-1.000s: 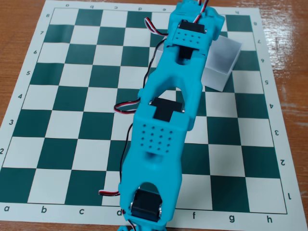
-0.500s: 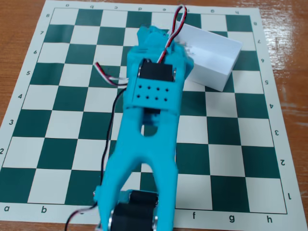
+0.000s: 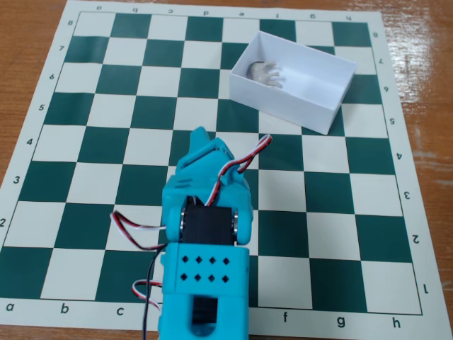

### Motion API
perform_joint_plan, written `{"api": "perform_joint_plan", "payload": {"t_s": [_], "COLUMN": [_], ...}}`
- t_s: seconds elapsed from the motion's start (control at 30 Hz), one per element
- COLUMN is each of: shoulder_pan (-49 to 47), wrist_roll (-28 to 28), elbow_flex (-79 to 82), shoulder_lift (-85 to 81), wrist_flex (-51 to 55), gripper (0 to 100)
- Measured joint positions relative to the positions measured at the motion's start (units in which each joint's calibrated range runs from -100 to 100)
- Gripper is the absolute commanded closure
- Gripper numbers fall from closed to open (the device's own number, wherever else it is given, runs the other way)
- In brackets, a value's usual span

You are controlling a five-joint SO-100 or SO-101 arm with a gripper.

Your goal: Grab the toy horse and put it in the box.

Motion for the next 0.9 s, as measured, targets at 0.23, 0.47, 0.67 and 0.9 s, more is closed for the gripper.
{"api": "perform_joint_plan", "payload": {"t_s": [0.23, 0.47, 0.67, 0.9], "shoulder_pan": [-0.1, 0.6, 1.7, 2.2], "wrist_roll": [-0.3, -0.3, 0.2, 2.6], "elbow_flex": [10.3, 18.5, 21.8, 24.1], "shoulder_lift": [-12.3, -21.4, -23.9, -23.5], "wrist_flex": [7.4, 11.6, 12.3, 9.3], "gripper": [71, 71, 71, 71]}}
